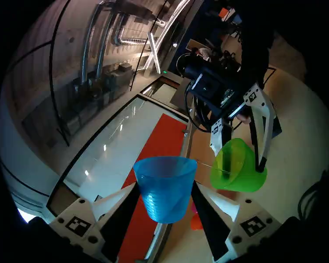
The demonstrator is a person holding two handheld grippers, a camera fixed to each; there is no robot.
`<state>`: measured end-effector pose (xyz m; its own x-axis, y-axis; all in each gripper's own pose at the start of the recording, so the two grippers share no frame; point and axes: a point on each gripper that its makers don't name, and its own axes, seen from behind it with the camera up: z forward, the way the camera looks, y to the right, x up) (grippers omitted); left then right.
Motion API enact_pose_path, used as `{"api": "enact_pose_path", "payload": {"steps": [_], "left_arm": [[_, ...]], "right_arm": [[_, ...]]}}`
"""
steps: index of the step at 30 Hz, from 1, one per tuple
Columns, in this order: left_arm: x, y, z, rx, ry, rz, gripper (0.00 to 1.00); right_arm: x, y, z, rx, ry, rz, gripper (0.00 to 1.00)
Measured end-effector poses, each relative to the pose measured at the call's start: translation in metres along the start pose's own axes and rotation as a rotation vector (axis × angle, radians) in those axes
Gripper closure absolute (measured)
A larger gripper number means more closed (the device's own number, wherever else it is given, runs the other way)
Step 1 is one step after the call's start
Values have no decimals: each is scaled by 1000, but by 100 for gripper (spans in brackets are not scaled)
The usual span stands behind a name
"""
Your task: Pour water
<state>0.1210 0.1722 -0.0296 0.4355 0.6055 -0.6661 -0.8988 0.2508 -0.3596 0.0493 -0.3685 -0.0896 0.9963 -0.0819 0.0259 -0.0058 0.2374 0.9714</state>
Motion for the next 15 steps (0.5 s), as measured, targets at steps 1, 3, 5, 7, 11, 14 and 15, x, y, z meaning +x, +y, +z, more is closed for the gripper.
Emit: {"api": "enact_pose_path", "payload": {"steps": [1,3,5,7,11,14,15], "left_arm": [[0,0,0,1,0,-1,19],[-1,0,0,2,0,-2,19],[-1,0,0,1,0,-1,19],[-1,0,0,1,0,0,19],[-1,0,0,2,0,-1,19],[-1,-1,0,2,-1,3,19],[-1,-1,0,2,-2,5,19]], "right_arm": [[0,0,0,0,0,-1,14],[0,0,0,0,1,-2,14],[0,0,0,0,1,0,14],[0,0,0,0,1,1,14],[1,0,1,0,2,0,14],[1,-1,1,2,1,-2,14],[1,-1,1,3,0,-2,14]]}}
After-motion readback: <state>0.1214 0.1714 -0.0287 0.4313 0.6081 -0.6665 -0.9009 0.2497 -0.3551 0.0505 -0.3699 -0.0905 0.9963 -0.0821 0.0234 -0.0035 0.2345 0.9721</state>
